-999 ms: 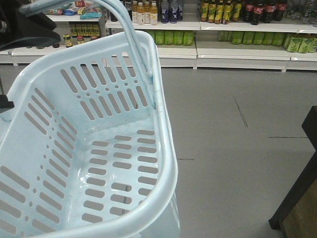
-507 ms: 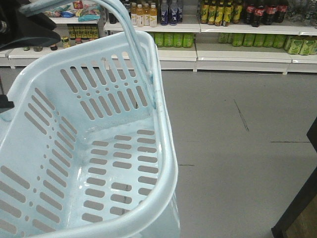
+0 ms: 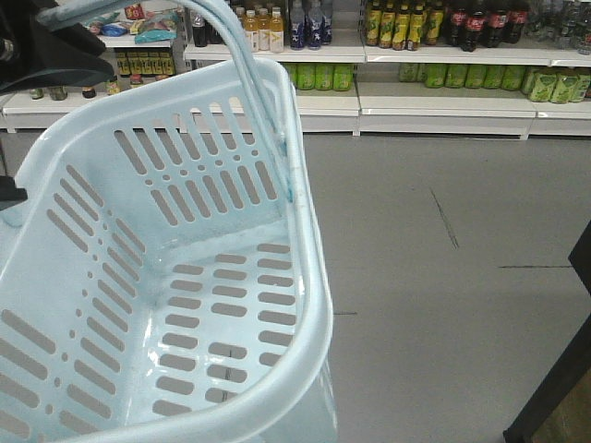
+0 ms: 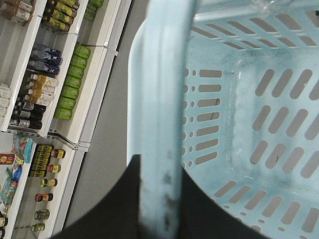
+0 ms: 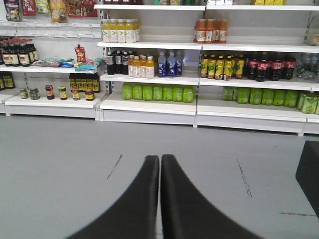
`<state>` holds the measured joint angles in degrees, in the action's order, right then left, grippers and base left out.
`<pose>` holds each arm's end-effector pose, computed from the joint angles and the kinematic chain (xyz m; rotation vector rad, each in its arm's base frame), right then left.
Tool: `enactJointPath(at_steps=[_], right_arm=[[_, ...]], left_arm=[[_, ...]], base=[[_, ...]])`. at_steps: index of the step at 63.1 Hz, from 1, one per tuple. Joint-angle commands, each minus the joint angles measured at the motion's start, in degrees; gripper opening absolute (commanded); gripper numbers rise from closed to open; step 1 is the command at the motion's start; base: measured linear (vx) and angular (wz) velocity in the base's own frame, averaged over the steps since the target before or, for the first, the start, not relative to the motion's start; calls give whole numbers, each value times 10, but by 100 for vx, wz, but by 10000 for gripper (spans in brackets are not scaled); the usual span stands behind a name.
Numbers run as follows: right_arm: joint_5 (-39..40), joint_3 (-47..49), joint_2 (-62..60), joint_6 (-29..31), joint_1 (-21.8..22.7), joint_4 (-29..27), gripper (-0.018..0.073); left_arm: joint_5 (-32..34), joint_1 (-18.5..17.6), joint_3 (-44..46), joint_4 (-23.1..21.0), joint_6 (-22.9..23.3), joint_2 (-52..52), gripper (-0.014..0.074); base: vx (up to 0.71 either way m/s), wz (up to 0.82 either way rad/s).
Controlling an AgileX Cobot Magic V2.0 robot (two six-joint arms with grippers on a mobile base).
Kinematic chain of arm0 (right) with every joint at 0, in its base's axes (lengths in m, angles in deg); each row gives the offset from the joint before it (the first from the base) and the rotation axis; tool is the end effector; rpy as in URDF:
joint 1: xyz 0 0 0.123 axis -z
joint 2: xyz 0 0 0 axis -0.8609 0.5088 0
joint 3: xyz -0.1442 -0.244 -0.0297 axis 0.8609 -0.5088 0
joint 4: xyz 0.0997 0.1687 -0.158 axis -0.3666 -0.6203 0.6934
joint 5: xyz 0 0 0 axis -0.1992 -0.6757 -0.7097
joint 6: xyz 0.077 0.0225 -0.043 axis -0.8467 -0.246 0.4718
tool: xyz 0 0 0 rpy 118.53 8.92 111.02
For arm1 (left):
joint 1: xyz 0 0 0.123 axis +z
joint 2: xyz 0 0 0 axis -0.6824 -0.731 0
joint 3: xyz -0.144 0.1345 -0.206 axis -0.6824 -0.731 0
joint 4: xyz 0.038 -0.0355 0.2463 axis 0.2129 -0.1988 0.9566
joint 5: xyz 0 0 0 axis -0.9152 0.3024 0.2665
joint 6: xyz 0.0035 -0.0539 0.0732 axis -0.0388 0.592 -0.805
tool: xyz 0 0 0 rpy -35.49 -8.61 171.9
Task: Pick three apples into basket with both arms
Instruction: 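Drive the base along the aisle carrying the basket in the left gripper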
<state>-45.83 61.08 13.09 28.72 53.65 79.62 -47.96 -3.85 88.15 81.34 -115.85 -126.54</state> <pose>0.0563 0.0058 0.1917 -0.1119 1.6360 0.0511 0.1629 -0.1404 0.5091 1.4692 1.6888 0.2408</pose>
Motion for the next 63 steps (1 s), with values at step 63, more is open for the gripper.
enactJointPath(at_steps=[63], right_arm=[[43,-8,-8,6,0,5,-8]], left_arm=[[28,-4,16,6,10,13,-6]], base=[[0,0]])
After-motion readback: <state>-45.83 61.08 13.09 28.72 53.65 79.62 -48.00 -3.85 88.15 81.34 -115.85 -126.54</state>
